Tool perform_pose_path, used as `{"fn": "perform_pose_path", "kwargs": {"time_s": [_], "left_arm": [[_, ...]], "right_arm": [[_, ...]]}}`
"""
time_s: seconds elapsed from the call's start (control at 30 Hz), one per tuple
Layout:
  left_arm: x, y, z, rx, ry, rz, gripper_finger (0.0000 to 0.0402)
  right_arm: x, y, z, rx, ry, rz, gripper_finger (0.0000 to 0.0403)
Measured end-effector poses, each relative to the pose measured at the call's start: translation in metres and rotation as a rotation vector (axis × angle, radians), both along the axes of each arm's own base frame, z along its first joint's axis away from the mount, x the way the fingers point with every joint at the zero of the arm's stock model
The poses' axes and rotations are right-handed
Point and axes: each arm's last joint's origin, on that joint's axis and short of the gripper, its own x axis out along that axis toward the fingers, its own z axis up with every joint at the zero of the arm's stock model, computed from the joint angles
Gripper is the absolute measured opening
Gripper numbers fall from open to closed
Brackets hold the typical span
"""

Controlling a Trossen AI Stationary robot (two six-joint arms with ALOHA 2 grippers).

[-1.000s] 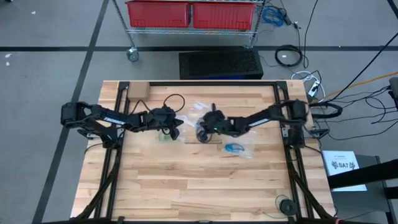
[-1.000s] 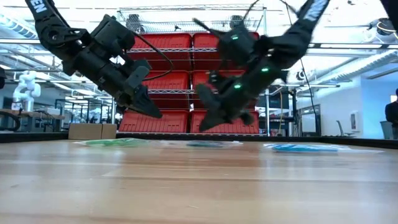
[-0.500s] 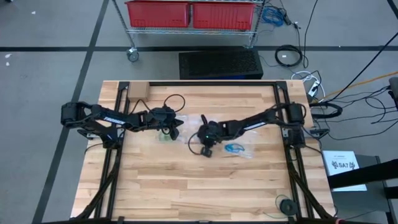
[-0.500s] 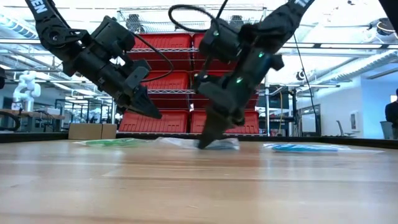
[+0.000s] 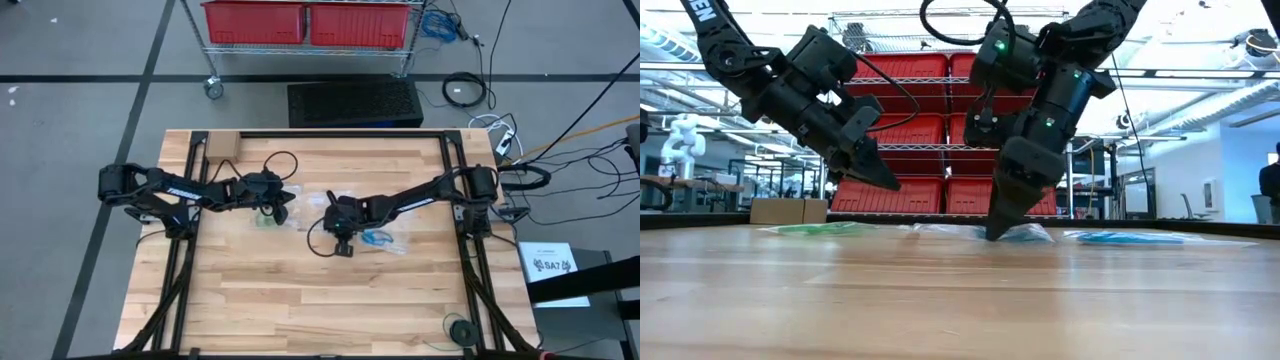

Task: Sort rubber bands
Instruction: Adjust the transparent zip bags on the table

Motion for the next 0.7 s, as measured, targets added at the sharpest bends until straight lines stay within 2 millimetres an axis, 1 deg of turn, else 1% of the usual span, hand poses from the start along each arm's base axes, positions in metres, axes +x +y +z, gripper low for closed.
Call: {"fn": "perform_pose_path", "kwargs": {"time_s": [0.07, 0.2, 0.27, 0.33, 0.43, 0.5, 0.6, 0.7], "left_arm": [[0.0, 0.0, 0.0, 0.0, 0.0, 0.0, 0.0004], [0.0, 0.0, 0.0, -0.003, 0.001, -0.005, 0.0004], [-0.001, -0.001, -0.001, -0.004, 0.015, -0.017, 0.0004], [-0.002, -0.001, -0.004, 0.0, 0.048, -0.026, 0.0004], [-0.005, -0.002, -0.008, -0.014, 0.105, -0.026, 0.0004], [-0.006, -0.003, -0.01, -0.02, 0.128, -0.028, 0.0004], [-0.006, -0.006, -0.011, -0.022, 0.138, -0.039, 0.0004], [-0.005, -0.007, -0.01, -0.019, 0.13, -0.047, 0.0004]], "right_arm": [[0.002, -0.001, 0.003, 0.001, -0.008, -0.01, 0.0], [0.004, 0.0, 0.019, 0.005, -0.054, -0.01, 0.0], [0.002, 0.003, 0.03, 0.008, -0.081, 0.0, 0.0], [-0.004, 0.007, 0.043, 0.019, -0.076, -0.001, 0.0], [-0.023, 0.013, 0.056, 0.023, 0.017, -0.053, 0.0], [-0.041, 0.019, 0.057, -0.025, 0.119, -0.128, 0.0], [-0.074, 0.025, 0.051, -0.042, 0.255, -0.292, 0.0], [-0.104, 0.025, 0.039, 0.014, 0.293, -0.502, 0.0]]}}
